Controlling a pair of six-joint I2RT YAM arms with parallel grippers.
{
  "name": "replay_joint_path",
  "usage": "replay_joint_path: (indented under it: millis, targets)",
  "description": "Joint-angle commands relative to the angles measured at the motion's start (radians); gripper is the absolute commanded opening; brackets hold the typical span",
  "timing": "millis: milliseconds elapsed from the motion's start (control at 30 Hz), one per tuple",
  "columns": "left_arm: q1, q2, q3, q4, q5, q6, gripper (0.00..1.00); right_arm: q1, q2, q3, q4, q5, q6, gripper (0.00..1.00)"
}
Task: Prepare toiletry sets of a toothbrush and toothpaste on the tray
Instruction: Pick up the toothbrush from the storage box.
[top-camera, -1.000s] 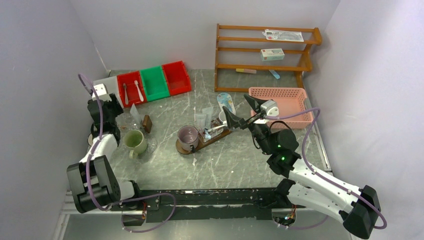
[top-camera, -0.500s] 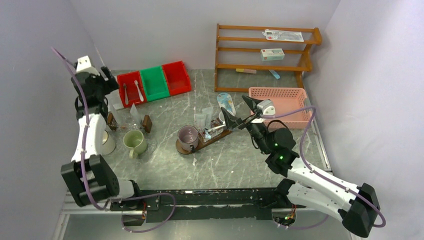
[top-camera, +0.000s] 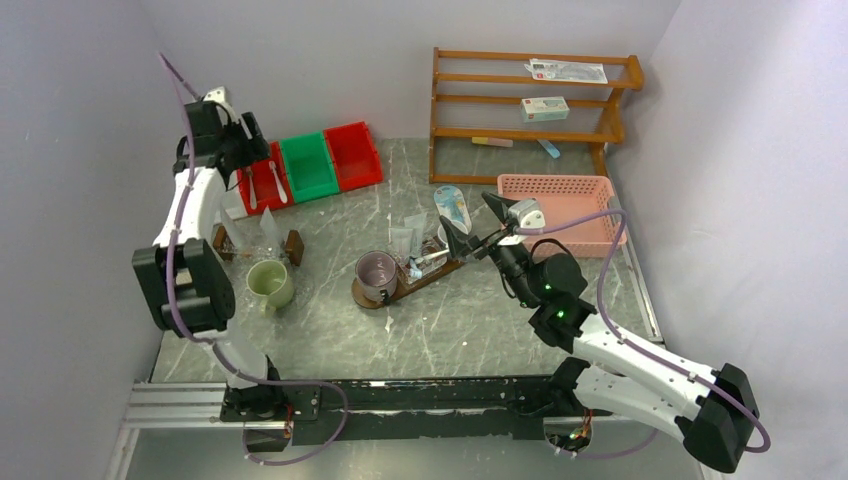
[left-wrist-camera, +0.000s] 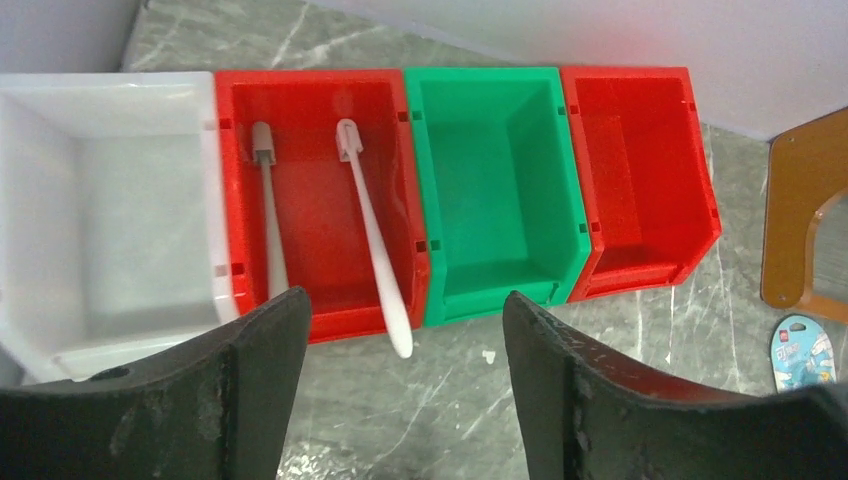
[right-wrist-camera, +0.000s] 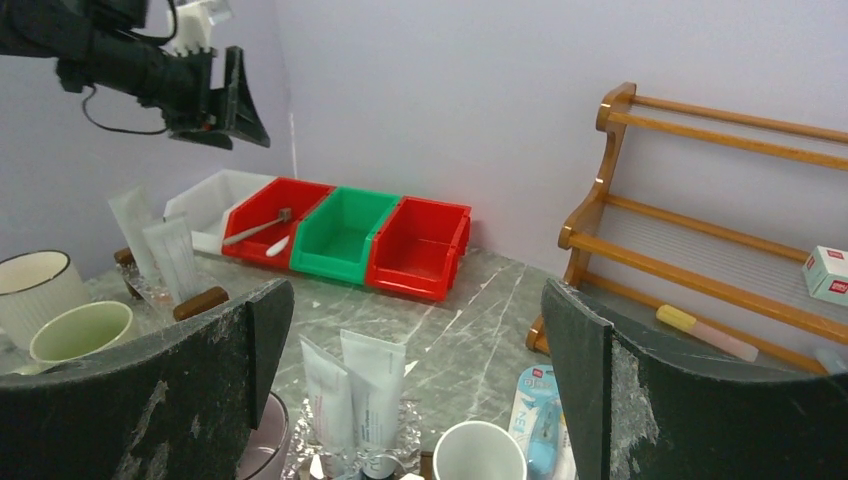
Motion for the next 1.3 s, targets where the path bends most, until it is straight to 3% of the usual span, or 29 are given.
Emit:
replay_joint_path:
  millis: [0, 400, 800, 1000, 1267]
  targets:
    - [-0.020, 0.106, 0.083, -0.072, -0.017, -0.024, 0.72, 0.006, 0.005, 0.028, -0.012, 0.021, -0.012, 1.00]
    - [-0.028, 0.377, 0.161, 0.043, 0.003, -0.133, 0.48, 0.017, 0.036, 0.045, -0.040, 0.042, -0.036, 1.00]
    - [-0.021, 0.555, 0.258, 0.085, -0.007, -0.183, 0.37, 0.025, 0.069, 0.062, -0.064, 0.046, -0.054, 1.00]
    - [-0.021, 0.613, 0.288, 0.077, 0.003, -0.179, 0.36, 0.025, 0.091, 0.069, -0.070, 0.041, -0.054, 1.00]
    - [-0.018, 0.613, 0.270, 0.096, 0.044, -0.153, 0.31, 0.025, 0.101, 0.077, -0.084, 0.027, -0.050, 1.00]
